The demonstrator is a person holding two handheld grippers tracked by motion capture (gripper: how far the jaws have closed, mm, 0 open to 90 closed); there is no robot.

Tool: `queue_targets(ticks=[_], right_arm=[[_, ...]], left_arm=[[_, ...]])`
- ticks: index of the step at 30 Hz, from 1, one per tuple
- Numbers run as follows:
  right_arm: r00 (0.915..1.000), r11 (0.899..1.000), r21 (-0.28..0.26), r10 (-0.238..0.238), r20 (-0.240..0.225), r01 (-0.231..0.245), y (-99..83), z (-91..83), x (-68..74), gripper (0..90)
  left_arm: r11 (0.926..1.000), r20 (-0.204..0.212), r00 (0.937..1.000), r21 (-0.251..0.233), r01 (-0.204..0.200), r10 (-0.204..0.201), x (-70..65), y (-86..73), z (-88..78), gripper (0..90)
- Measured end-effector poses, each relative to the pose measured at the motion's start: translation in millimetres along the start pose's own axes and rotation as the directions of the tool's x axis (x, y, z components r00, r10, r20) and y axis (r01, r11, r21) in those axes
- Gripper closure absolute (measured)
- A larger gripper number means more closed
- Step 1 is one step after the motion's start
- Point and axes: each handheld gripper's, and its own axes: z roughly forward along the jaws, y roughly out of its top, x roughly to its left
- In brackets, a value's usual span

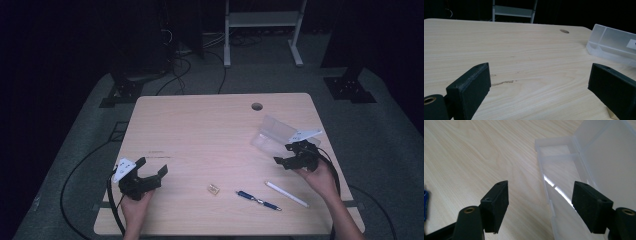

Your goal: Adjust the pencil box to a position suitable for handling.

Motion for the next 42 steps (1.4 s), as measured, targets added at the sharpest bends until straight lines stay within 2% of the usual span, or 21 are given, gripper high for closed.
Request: queue_targets(ticks=[2,6,8,12,21,22,23,26,32,36,42], right_arm=[[1.0,1.0,0.008,-0.002,-0.004,0.002,0.6,2.3,-1.2,29.9],[0.9999,0.998,0.061,0.004,-0.011,-0.003,3.4,13.8,-6.3,35.0],[0.9999,0.998,0.063,-0.001,-0.011,0.002,3.4,15.3,-7.3,36.4],[0.9997,0.994,0.108,0.021,-0.008,-0.02,1.5,24.8,-11.0,40.9],[0.9996,0.989,0.143,0.025,0.013,-0.027,-0.4,33.6,-15.4,48.9],[0.9996,0.988,0.149,0.026,0.015,-0.028,-0.9,35.8,-15.5,53.5],[0.9996,0.988,0.149,0.026,0.015,-0.028,-0.9,35.8,-15.5,53.5],[0.9999,0.985,0.17,0.012,0.009,-0.013,-1.8,39.6,-15.2,60.0],[0.9999,0.979,0.201,-0.012,0.011,0.01,-2.8,46.8,-13.5,67.0],[0.9997,0.977,0.21,-0.024,0.007,0.022,-3.0,49.8,-12.9,68.0],[0.9988,0.977,0.208,-0.047,0.015,0.043,-2.8,50.8,-12.9,75.4]], left_arm=[[1.0,0.001,1.0,-0.001,0.002,-0.002,0.1,-0.2,0.0,3.4],[1.0,0.0,1.0,0.0,-0.001,0.001,-0.1,0.0,-0.1,3.4],[1.0,0.0,1.0,-0.002,0.001,-0.001,-0.2,0.0,0.0,3.4],[1.0,0.001,1.0,-0.003,0.007,-0.007,0.6,0.0,-0.2,3.4],[1.0,0.002,1.0,-0.005,0.004,-0.004,0.2,0.2,-0.3,3.4],[1.0,0.002,1.0,-0.005,0.004,-0.004,0.2,0.2,-0.4,3.4],[1.0,0.001,1.0,-0.006,0.004,-0.004,0.3,0.3,-0.5,3.4],[1.0,-0.001,1.0,-0.005,0.003,-0.003,1.2,0.3,-1.0,3.4],[1.0,0.001,1.0,-0.005,0.002,-0.002,0.8,0.4,-0.6,3.4],[1.0,0.003,1.0,-0.006,0.003,-0.003,0.6,0.5,-0.6,3.4],[1.0,0.003,1.0,-0.008,0.003,-0.003,1.2,0.6,-1.2,3.4]])
